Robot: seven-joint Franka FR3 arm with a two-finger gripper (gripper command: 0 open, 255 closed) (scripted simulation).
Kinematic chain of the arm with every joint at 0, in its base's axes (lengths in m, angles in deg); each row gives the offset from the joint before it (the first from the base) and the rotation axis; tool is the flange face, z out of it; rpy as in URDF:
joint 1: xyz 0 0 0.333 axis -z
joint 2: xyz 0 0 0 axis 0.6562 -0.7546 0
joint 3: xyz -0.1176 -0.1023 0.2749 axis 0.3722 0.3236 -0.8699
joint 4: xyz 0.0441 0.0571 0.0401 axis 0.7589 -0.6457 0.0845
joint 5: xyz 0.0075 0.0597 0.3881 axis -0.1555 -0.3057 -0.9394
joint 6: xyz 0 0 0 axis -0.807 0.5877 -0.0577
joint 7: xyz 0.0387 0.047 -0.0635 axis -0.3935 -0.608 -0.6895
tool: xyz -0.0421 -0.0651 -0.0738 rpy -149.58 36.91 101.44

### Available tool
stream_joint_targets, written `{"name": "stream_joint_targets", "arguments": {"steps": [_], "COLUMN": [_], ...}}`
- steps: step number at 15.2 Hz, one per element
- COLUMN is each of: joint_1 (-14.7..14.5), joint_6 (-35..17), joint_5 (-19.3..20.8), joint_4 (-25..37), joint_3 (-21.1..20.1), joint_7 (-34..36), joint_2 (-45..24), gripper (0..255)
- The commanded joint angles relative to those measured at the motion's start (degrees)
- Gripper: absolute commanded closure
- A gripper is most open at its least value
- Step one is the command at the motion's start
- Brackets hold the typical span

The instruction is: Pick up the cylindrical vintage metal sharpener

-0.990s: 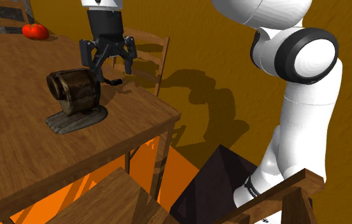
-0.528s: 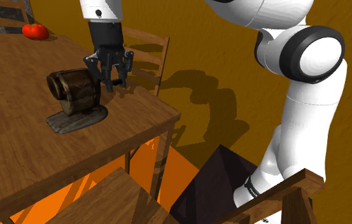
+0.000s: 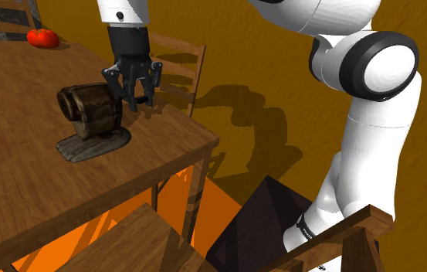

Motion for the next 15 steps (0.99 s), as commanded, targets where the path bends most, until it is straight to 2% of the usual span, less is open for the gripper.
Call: {"name": "stream_joint_targets", "arguments": {"steps": [1,10,15], "joint_1": [-0.19,-2.14,-4.71], "joint_6": [0.96,10.71,18.60], "joint_5": [0.08,1.57,3.44], "joint_4": [1.25,15.66,29.29], "joint_3": [-0.06,-0.19,-0.03], "joint_7": [0.07,0.74,1.08], "joint_2": [-0.40,-5.17,-10.92], "gripper": [255,255,255]}}
